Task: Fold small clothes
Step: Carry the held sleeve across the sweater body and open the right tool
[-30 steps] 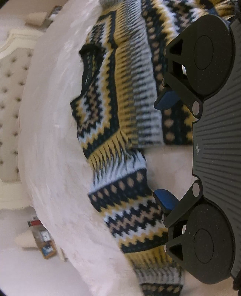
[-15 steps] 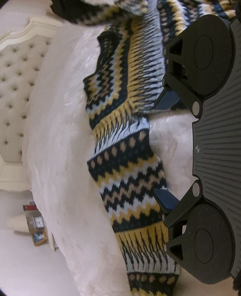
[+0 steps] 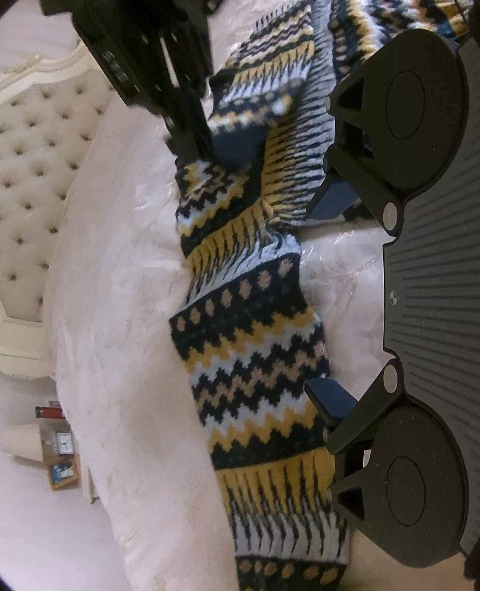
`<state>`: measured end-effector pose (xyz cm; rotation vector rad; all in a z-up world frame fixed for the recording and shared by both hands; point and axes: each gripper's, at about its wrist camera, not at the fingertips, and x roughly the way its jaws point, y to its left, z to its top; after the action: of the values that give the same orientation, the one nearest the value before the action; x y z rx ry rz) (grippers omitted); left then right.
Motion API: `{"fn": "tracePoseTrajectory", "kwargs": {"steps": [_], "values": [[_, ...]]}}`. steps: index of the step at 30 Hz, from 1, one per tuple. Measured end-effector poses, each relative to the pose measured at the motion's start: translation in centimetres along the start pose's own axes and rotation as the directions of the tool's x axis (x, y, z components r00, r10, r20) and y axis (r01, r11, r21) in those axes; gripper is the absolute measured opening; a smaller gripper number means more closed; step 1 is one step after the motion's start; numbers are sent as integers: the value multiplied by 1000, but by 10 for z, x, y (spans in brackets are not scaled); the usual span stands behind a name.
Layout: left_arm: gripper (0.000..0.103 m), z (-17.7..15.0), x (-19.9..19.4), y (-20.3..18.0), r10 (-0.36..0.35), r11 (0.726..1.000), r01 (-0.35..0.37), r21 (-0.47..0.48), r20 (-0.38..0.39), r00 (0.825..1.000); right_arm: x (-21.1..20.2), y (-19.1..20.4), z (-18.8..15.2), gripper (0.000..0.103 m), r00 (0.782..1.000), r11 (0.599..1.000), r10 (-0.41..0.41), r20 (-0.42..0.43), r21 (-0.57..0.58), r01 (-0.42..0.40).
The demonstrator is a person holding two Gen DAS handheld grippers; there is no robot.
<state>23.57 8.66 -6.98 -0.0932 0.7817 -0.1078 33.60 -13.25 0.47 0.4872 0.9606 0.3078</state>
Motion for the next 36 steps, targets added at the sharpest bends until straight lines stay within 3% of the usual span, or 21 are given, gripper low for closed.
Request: {"fn": "tracePoseTrajectory", "kwargs": {"steps": [5,6,7,9,10,11,13,16,19,22,27,29,32,36], "values": [[93,-3,10,5,-71,996,69,-56,-23,997,22,-4,-11,15,998,997,64,-14,33,-64],[93,-4,11,6,-89,994,87,-67,-28,996,23,-3,-12,17,997,996,81,-14,28,-81],[94,-5,13,8,-110,991,107,-79,-35,993,23,-3,-14,25,997,996,82,0,26,-82],[94,-9,17,9,-152,984,147,-102,-41,988,17,-3,-14,26,997,998,63,33,2,-63],[94,-10,18,10,-170,980,165,-109,-37,985,11,-4,-14,32,998,999,41,57,-16,-41],[94,-11,19,9,-181,978,176,-108,-31,983,3,-8,-15,51,996,999,16,89,-33,-13],[94,-11,19,6,-189,978,186,-94,-20,982,-15,-20,-18,70,987,998,-36,155,-44,43],[94,-13,19,1,-182,981,181,-63,-14,983,-46,-51,-24,75,963,986,-143,229,-46,158],[94,-15,20,-3,-182,983,181,-35,-12,983,-74,-91,-32,81,926,956,-275,260,-30,292],[95,-17,22,-7,-179,984,179,-10,-13,984,-104,-136,-42,81,870,914,-396,293,34,404],[97,-23,31,-17,-136,989,138,45,-31,990,-140,-201,-52,86,767,828,-561,312,191,527],[102,-24,34,-19,-140,988,141,57,-32,990,-148,-222,-56,88,745,807,-590,311,251,535],[102,-27,35,-22,-128,989,130,73,-32,991,-150,-245,-57,88,756,800,-592,279,319,509],[102,-27,36,-22,-127,989,129,79,-32,991,-144,-268,-57,86,798,803,-557,231,396,446]]}}
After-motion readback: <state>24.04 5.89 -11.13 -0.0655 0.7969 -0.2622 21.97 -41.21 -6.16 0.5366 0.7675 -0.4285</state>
